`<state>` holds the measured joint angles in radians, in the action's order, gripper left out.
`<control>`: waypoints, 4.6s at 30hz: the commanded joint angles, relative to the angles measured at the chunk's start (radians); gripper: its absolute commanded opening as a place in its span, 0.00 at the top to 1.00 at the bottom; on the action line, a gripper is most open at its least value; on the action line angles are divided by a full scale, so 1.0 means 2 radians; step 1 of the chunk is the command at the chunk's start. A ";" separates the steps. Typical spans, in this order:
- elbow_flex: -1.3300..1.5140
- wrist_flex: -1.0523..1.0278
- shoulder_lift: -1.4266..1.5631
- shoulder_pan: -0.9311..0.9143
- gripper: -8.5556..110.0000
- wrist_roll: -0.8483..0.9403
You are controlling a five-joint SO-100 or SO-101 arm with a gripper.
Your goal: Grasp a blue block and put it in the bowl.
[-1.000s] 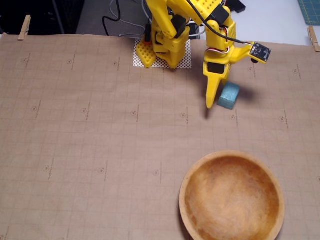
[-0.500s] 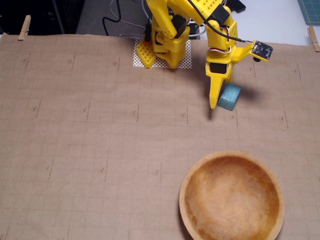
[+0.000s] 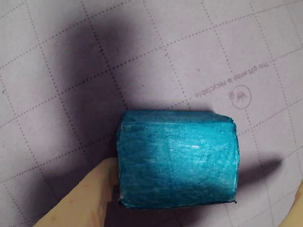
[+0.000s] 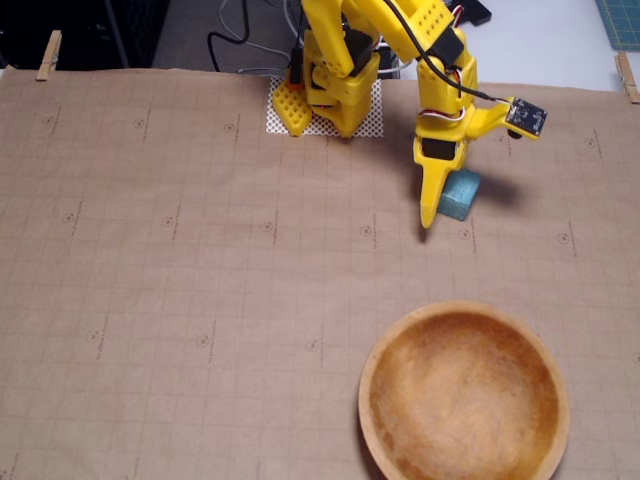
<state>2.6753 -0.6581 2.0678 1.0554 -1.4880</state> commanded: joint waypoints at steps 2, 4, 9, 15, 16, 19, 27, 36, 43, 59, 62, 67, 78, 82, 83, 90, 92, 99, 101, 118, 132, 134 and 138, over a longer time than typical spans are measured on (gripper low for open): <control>-0.023 0.012 0.005 0.002 0.52 -0.003; -0.023 0.010 0.003 0.002 0.52 -0.003; -0.023 0.011 0.002 0.002 0.54 -0.003; -0.023 0.010 0.002 0.002 0.67 -0.004; -0.023 0.010 0.002 0.001 0.69 -0.004; -0.023 0.009 0.002 -0.002 0.75 -0.004; -0.021 0.008 0.004 -0.005 0.83 -0.004; -0.022 0.008 0.008 -0.005 0.91 -0.003; -0.035 0.005 0.028 -0.017 0.92 -0.003; -0.173 -0.145 0.121 -0.137 0.92 0.003; -0.178 -0.127 0.122 -0.173 0.92 0.004; -0.193 -0.098 0.122 -0.242 0.92 0.005; -0.223 -0.025 0.116 -0.356 0.92 0.018; -0.246 0.015 0.111 -0.380 0.92 0.018; -0.251 0.029 0.111 -0.385 0.92 0.018; -0.258 0.129 0.052 -0.387 0.92 0.016; -0.258 0.160 0.035 -0.387 0.92 0.016; -0.258 0.244 -0.043 -0.366 0.92 0.018; -0.258 0.262 -0.066 -0.354 0.92 0.018; -0.318 0.373 -0.261 -0.290 0.92 0.017; -0.409 0.407 -0.414 -0.314 0.92 0.016; -0.412 0.407 -0.425 -0.314 0.92 0.016; -0.415 0.404 -0.438 -0.314 0.92 -0.002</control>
<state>1.9067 0.1304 1.1643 0.4310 -1.4711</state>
